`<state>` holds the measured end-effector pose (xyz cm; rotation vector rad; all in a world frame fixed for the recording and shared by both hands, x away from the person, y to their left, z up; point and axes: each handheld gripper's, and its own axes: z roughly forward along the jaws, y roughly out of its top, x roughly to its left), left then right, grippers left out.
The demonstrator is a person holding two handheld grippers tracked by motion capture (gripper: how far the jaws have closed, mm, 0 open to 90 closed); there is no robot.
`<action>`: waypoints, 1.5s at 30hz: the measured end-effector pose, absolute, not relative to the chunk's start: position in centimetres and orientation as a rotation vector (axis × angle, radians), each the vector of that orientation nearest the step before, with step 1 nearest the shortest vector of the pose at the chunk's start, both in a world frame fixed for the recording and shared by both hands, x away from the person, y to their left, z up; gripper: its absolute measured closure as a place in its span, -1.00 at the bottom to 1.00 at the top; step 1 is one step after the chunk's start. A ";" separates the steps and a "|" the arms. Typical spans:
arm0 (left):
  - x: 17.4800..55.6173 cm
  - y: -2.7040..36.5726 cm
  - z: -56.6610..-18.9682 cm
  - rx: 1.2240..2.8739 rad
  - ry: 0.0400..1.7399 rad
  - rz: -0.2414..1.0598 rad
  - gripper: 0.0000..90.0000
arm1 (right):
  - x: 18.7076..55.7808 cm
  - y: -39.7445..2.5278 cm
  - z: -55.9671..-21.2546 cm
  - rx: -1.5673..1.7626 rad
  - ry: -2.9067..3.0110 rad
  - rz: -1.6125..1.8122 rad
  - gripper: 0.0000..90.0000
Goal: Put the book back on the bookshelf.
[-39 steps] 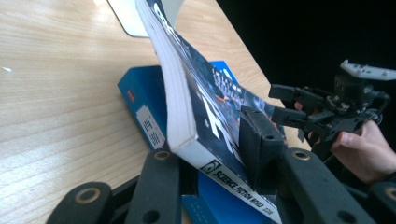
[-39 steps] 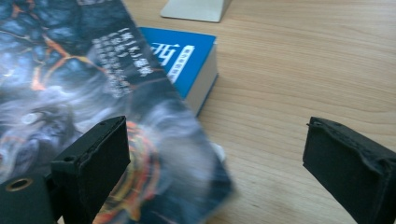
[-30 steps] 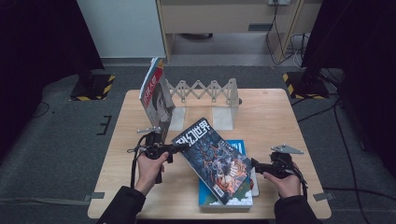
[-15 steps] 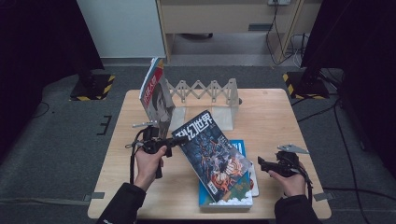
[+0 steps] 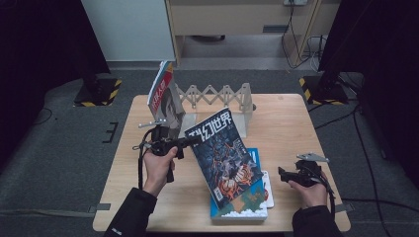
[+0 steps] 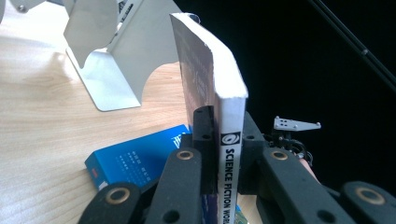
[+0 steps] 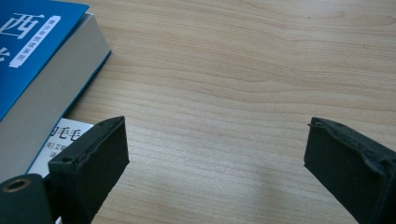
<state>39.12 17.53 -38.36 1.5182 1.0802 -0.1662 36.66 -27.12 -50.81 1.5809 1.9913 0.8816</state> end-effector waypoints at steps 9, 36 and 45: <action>38.8 17.5 -37.0 1.549 1.060 -0.113 0.81 | 36.7 -27.4 -51.0 1.591 1.983 0.870 -0.85; 38.6 21.4 -29.0 1.468 1.058 0.163 0.82 | 37.0 -27.5 -51.8 1.590 2.047 0.812 -0.87; 38.9 24.0 -27.4 1.420 1.109 0.276 0.82 | 37.1 -27.4 -52.3 1.587 2.085 0.782 -0.89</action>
